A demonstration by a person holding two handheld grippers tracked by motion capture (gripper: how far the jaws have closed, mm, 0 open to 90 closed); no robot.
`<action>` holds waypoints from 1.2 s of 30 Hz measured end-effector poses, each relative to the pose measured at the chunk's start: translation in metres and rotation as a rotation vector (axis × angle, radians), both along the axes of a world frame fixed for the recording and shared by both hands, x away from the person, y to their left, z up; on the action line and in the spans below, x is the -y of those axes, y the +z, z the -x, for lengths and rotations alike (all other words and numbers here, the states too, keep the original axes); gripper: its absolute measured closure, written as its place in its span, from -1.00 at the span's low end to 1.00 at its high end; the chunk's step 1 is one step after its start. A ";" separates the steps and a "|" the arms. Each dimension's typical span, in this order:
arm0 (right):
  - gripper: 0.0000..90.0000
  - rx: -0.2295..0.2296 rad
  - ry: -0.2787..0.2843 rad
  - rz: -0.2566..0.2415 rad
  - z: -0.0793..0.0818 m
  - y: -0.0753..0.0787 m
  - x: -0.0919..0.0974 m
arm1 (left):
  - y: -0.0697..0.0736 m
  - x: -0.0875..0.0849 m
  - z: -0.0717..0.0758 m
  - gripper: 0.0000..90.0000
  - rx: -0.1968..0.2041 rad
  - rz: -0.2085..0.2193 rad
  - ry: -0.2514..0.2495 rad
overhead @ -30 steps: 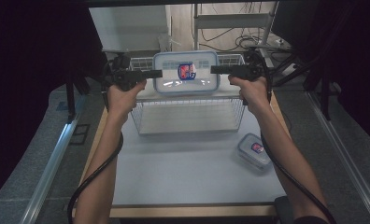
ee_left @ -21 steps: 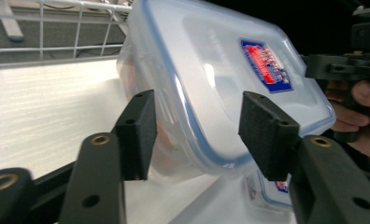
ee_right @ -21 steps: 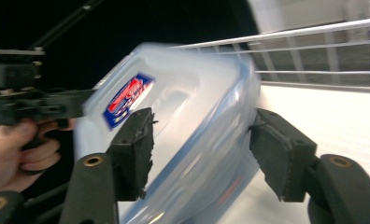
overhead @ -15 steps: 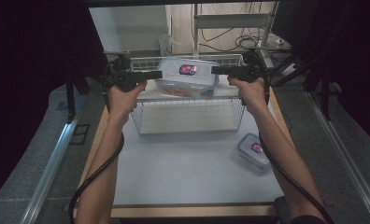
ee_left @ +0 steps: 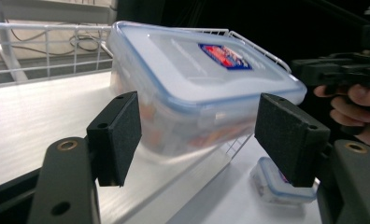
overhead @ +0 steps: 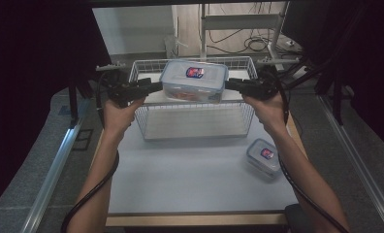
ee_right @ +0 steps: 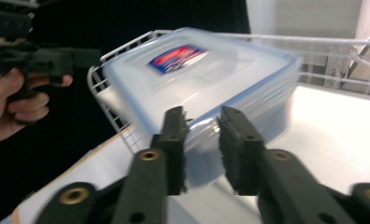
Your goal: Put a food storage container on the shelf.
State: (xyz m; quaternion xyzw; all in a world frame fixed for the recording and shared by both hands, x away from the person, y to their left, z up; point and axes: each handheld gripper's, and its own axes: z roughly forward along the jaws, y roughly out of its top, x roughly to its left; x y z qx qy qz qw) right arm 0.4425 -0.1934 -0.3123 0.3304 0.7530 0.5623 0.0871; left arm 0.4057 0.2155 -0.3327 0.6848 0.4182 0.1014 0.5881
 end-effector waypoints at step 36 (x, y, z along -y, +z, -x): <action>0.98 0.005 0.003 0.151 -0.013 -0.028 -0.024 | -0.022 0.047 -0.008 0.93 0.012 -0.138 -0.037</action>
